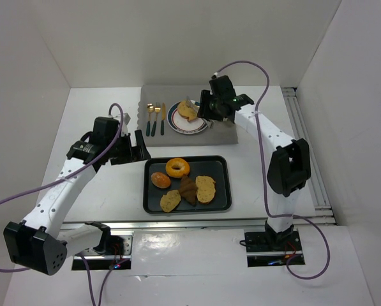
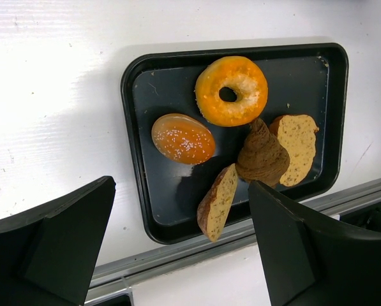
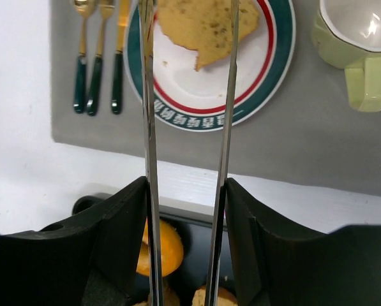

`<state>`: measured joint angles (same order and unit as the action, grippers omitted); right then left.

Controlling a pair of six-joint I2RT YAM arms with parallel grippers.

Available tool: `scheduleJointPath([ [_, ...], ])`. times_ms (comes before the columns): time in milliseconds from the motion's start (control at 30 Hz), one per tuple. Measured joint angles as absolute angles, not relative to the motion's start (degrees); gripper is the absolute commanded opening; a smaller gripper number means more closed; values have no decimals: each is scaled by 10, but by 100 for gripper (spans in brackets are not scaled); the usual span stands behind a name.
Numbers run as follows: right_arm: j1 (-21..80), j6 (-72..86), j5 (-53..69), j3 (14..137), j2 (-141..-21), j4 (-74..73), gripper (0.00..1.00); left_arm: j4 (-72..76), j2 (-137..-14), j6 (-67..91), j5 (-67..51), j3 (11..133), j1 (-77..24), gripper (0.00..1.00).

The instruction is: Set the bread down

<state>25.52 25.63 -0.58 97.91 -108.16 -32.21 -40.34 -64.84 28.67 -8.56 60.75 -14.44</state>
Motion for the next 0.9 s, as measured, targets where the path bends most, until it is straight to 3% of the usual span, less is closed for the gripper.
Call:
scheduleJointPath([
  [167,293,247,-27,959,-1011,-326,57,-404,-648,286,-84,608,-144,99],
  [433,372,225,-13,812,-874,-354,57,-405,-644,285,-79,608,-144,99],
  [900,423,213,13,704,-839,-438,57,-405,-644,285,-77,608,-139,99],
])
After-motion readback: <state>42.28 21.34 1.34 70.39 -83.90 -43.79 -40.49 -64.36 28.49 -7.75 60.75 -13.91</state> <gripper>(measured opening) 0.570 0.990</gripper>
